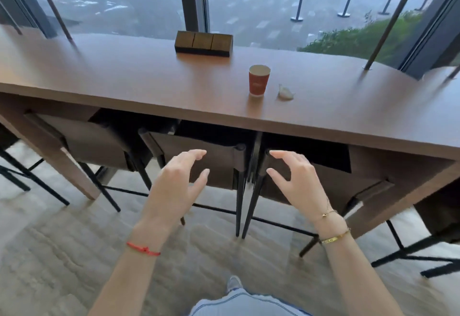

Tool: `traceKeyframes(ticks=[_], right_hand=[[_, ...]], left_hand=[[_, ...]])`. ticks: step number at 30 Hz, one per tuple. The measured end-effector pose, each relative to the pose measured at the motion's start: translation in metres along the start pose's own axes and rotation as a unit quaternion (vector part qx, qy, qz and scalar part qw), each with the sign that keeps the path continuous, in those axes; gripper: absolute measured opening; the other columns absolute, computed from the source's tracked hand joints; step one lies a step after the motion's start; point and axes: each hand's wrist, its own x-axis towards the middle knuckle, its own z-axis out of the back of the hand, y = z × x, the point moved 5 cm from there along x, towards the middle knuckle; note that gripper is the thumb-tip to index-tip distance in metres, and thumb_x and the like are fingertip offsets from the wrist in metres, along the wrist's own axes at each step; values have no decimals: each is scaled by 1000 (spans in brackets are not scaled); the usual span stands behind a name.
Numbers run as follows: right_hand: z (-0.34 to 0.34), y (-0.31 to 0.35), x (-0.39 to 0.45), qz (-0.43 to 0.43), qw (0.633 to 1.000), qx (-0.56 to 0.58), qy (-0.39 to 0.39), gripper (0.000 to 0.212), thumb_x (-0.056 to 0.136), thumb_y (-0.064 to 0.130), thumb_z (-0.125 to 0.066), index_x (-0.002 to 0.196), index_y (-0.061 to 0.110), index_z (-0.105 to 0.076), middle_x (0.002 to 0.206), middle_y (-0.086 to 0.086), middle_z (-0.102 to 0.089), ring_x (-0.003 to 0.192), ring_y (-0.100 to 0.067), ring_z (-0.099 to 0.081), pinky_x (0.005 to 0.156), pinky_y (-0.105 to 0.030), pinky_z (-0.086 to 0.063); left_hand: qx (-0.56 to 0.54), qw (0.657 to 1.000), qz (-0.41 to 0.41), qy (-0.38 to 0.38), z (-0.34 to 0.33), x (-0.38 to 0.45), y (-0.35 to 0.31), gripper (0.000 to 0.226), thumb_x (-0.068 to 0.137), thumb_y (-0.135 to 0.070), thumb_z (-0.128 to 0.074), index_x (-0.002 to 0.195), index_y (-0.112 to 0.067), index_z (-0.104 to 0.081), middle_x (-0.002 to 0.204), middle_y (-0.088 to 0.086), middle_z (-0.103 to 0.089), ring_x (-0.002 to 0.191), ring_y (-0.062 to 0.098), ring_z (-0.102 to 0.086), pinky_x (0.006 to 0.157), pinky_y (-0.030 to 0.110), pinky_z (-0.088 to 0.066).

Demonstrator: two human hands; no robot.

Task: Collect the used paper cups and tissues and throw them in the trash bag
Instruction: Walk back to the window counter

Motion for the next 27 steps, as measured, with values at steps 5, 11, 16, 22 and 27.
traceKeyframes(ticks=[5,11,16,22,27], right_hand=[[6,-35,90,-14,1000,-21,-17,37,87,28,-63,123,20,-56,122,4,-60,118,-12,-48,100,-18,-31],[0,-74,178,-64,996,-38,-47,39,85,23,-66,123,14,-57,126,-3,-58,120,-20,-48,102,-25,-35],[-8,-100,238,-112,990,-48,-66,41,84,18,-66,123,13,-57,126,-5,-57,117,-25,-48,98,-29,-38],[-20,-126,278,-148,984,-69,-69,41,87,18,-59,128,15,-53,129,-4,-54,120,-24,-44,98,-35,-41],[-27,-142,291,-156,982,-86,-62,33,90,20,-57,123,14,-59,123,-5,-60,115,-26,-47,99,-36,-40]], left_hand=[[2,1000,-20,2,-25,102,6,46,90,-33,-61,133,-21,-50,125,-7,-59,113,8,-56,92,28,-49],[-8,999,-49,12,-64,217,15,52,88,-37,-63,134,-19,-48,123,-6,-59,108,11,-58,85,29,-51],[-51,997,-36,52,-110,289,26,69,82,-43,-69,140,-18,-42,129,-5,-55,112,12,-56,86,31,-49],[-76,991,-55,99,-148,340,26,85,75,-49,-74,144,-15,-37,135,-2,-51,118,13,-53,90,34,-50],[-117,984,-55,124,-168,361,18,86,71,-52,-74,142,-20,-38,137,-4,-49,123,13,-49,95,38,-46]])
